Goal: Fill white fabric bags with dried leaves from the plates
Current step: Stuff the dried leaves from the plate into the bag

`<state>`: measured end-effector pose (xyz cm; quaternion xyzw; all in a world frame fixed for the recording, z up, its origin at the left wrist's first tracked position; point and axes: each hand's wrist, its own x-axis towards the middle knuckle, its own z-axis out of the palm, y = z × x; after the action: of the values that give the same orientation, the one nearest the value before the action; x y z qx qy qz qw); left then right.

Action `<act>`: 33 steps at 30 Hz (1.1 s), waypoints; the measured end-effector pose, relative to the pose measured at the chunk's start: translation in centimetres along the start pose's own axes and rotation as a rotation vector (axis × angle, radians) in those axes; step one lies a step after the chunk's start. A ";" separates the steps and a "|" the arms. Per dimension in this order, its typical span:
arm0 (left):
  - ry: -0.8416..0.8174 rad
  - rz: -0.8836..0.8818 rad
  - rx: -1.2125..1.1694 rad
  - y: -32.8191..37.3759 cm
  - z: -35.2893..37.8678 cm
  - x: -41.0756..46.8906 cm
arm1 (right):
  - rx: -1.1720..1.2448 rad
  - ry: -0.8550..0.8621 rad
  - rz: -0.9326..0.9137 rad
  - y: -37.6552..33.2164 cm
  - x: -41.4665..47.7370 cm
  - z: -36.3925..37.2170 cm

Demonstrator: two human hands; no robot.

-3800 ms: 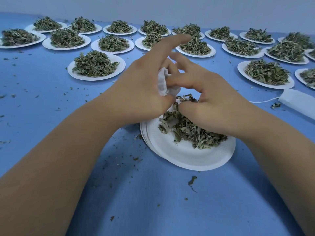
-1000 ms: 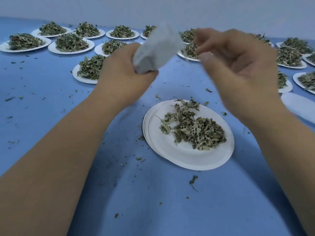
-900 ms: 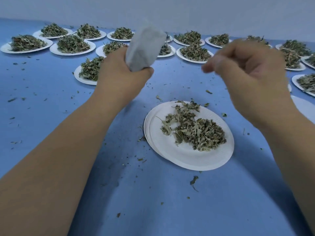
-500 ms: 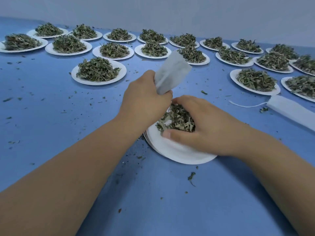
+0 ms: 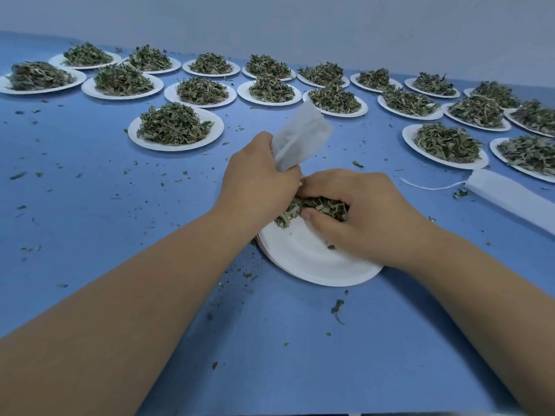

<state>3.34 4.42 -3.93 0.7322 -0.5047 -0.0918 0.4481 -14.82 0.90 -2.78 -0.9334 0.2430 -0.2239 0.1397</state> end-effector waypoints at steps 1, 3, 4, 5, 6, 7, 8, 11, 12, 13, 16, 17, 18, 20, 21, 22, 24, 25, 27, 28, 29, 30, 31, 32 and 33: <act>0.001 -0.018 -0.018 0.0 -0.1 0.0 | 0.009 0.018 -0.014 0.0 -0.2 -0.1; 0.014 -0.064 -0.072 0.1 -0.1 0.1 | 0.027 0.051 -0.014 -0.2 -0.3 -0.3; 0.025 -0.085 -0.100 0.1 -0.2 0.1 | 0.031 0.062 0.002 -0.3 -0.2 -0.4; 0.035 -0.101 -0.123 0.2 -0.2 0.1 | 0.030 0.061 0.028 -0.4 0.0 -0.4; 0.043 -0.112 -0.140 0.2 -0.3 0.1 | 0.023 0.038 0.061 -0.5 0.2 -0.5; 0.049 -0.118 -0.154 0.3 -0.3 0.1 | 0.012 -0.007 0.090 -0.5 0.4 -0.5; 0.054 -0.122 -0.168 0.3 -0.3 0.1 | -0.001 -0.064 0.111 -0.4 0.7 -0.5; 0.067 -0.130 -0.180 0.4 -0.3 -0.1 | -0.033 -0.216 0.137 -0.3 1.0 -0.4; 0.067 -0.127 -0.170 0.4 -0.2 -0.2 | -0.042 -0.235 0.132 -0.2 1.1 -0.4; 0.067 -0.124 -0.162 0.4 -0.2 -0.2 | -0.046 -0.235 0.120 -0.2 1.2 -0.4; 0.062 -0.116 -0.152 0.3 -0.2 -0.1 | -0.021 -0.192 0.088 -0.2 1.1 -0.3; 0.058 -0.111 -0.148 0.3 -0.1 -0.1 | -0.008 -0.176 0.076 -0.1 1.0 -0.2; 0.056 -0.107 -0.144 0.3 -0.1 -0.1 | 0.003 -0.159 0.062 -0.1 1.0 -0.2; 0.057 -0.097 -0.134 0.2 -0.1 -0.2 | 0.019 -0.120 0.022 -0.2 0.8 -0.2; 0.056 -0.090 -0.125 0.2 -0.1 -0.3 | 0.016 -0.090 -0.011 -0.2 0.6 -0.2; 0.054 -0.083 -0.114 0.3 -0.1 -0.3 | 0.008 -0.055 -0.049 -0.3 0.4 -0.3; 0.051 -0.071 -0.095 0.3 -0.1 -0.3 | 0.011 0.015 -0.090 -0.6 -0.1 -0.5; 0.050 -0.070 -0.093 0.3 -0.1 -0.3 | 0.024 0.047 -0.085 -0.7 -0.3 -0.7; 0.046 -0.072 -0.095 0.3 -0.1 -0.3 | 0.041 0.068 -0.039 -0.9 -0.6 -1.1; 0.046 -0.072 -0.095 0.3 -0.1 -0.3 | 0.040 0.029 -0.011 -1.1 -0.7 -1.1; 0.047 -0.069 -0.093 0.3 -0.1 -0.3 | 0.032 -0.042 0.010 -1.3 -0.8 -1.1; 0.049 -0.068 -0.090 0.3 -0.1 -0.3 | 0.011 -0.122 0.019 -1.5 -0.8 -0.9; 0.056 -0.070 -0.088 0.3 -0.1 -0.2 | -0.021 -0.184 0.018 -1.6 -0.8 -0.7; 0.065 -0.077 -0.093 0.4 -0.2 -0.2 | -0.047 -0.214 0.014 -1.7 -0.7 -0.5; 0.077 -0.090 -0.102 0.4 -0.2 -0.2 | -0.053 -0.218 0.011 -1.8 -0.6 -0.3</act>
<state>3.10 4.69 -3.60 0.7333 -0.4484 -0.1094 0.4992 -14.71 2.71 -2.08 -0.9542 0.2372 -0.1140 0.1419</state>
